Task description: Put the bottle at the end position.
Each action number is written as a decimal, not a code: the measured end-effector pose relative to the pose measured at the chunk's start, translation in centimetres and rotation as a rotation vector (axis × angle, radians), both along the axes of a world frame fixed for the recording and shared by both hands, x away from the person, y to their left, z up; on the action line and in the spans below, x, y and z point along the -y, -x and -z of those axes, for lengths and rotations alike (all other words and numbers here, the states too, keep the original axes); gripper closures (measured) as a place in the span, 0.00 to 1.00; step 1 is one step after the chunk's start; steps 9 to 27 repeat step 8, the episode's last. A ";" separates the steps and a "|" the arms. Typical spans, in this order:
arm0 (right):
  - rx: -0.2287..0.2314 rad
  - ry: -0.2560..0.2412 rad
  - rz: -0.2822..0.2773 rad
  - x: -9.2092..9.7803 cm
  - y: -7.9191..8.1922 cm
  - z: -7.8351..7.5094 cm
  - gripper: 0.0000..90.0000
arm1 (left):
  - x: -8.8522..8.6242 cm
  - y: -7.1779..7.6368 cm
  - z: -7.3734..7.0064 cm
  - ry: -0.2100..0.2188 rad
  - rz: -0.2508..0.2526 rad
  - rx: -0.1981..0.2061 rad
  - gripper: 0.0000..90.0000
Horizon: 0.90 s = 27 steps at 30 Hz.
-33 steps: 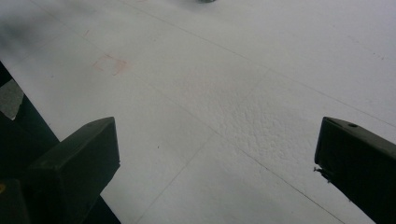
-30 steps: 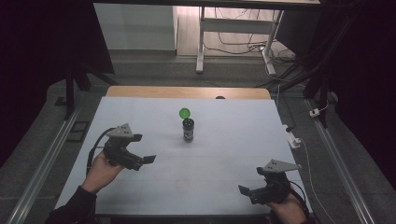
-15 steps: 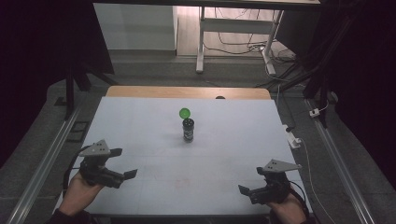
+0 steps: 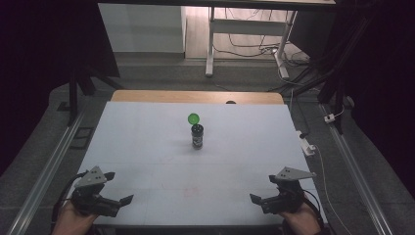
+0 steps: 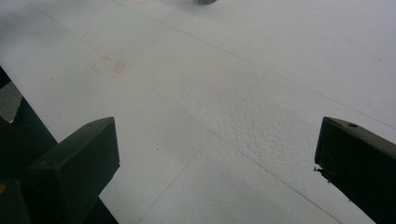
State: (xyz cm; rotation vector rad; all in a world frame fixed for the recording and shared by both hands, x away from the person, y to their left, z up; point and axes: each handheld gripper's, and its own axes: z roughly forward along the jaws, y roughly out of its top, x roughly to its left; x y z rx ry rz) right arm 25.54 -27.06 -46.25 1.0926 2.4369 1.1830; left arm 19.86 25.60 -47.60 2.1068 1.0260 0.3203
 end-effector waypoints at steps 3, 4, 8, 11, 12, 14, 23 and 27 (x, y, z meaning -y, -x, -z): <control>-0.002 -0.005 0.003 0.1 0.0 0.0 0.00 | 0.2 0.1 0.5 -0.025 0.000 -0.015 0.00; -0.005 -0.007 0.004 0.1 0.0 0.0 0.00 | 0.3 0.1 0.5 -0.032 0.000 -0.018 0.00; -0.004 -0.005 0.001 0.1 -0.1 0.0 0.00 | 0.1 0.1 0.5 -0.022 -0.008 -0.014 0.00; -0.004 -0.005 0.001 0.1 -0.1 0.0 0.00 | 0.1 0.1 0.5 -0.022 -0.008 -0.014 0.00; -0.004 -0.005 0.001 0.1 -0.1 0.0 0.00 | 0.1 0.1 0.5 -0.022 -0.008 -0.014 0.00; -0.004 -0.005 0.001 0.1 -0.1 0.0 0.00 | 0.1 0.1 0.5 -0.022 -0.008 -0.014 0.00; -0.004 -0.005 0.001 0.1 -0.1 0.0 0.00 | 0.1 0.1 0.5 -0.022 -0.008 -0.014 0.00; -0.004 -0.005 0.001 0.1 -0.1 0.0 0.00 | 0.1 0.1 0.5 -0.022 -0.008 -0.014 0.00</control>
